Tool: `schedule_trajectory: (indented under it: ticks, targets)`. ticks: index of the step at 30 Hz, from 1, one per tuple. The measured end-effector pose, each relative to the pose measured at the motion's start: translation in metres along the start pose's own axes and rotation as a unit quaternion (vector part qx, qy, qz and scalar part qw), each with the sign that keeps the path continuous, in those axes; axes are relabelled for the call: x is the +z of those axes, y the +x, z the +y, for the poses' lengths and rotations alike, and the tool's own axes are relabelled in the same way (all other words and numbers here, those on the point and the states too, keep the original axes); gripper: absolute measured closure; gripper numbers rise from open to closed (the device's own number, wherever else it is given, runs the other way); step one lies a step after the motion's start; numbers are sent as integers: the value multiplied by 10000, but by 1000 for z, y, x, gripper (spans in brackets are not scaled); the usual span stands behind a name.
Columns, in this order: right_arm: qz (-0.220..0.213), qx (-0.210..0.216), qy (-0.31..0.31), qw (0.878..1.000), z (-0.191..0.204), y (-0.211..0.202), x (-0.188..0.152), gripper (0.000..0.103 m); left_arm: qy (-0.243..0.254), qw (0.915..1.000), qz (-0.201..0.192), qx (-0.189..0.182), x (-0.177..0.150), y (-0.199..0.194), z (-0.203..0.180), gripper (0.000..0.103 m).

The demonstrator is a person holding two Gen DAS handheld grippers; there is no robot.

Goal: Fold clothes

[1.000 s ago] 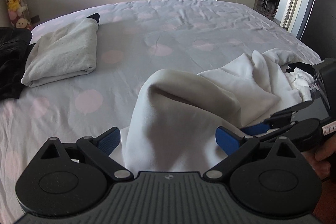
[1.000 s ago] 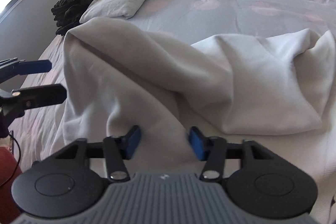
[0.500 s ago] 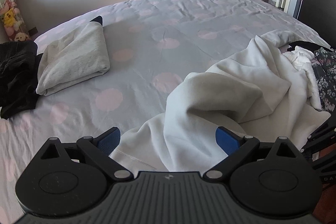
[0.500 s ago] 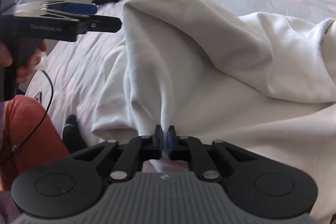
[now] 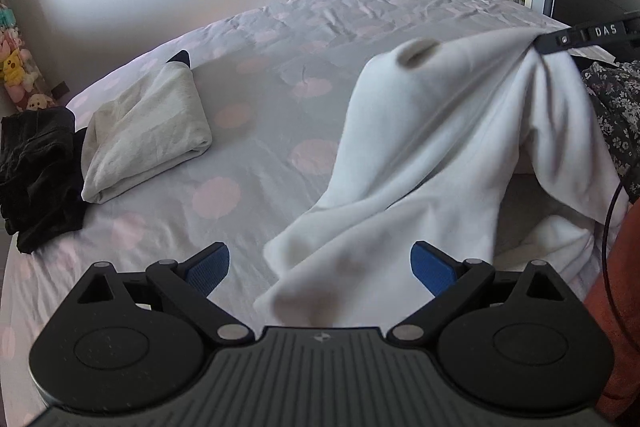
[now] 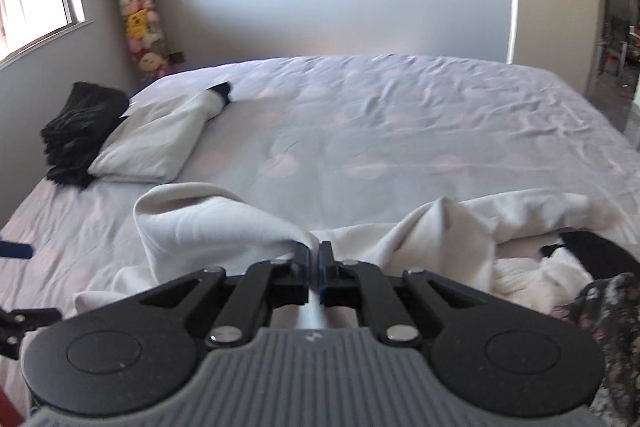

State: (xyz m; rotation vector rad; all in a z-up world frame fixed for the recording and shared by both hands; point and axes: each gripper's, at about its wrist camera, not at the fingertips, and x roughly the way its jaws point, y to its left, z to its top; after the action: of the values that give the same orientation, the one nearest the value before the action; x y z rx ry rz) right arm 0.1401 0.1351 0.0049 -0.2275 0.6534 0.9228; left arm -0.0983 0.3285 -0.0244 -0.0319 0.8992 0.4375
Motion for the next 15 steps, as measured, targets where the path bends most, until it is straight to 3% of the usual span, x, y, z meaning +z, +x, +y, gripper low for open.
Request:
schedule_trajectory:
  ticks: [5, 9, 12, 14, 15]
  targets:
    - [214, -1169, 240, 9926, -66, 1, -4, 98, -131, 9999, 48, -2, 2, 8, 8, 0]
    - [709, -1208, 504, 9889, -96, 6, -26, 96, -292, 9995, -1, -143, 6, 18, 10, 0]
    - [551, -1098, 428, 9915, -86, -5, -29, 89, -450, 9987, 1, -235, 6, 28, 11, 0]
    - [268, -1053, 258, 9937, -70, -17, -26, 75, -523, 9981, 74, -314, 5, 36, 11, 0]
    - [121, -957, 144, 9952, -60, -22, -20, 62, -549, 9977, 132, -364, 4, 40, 12, 0]
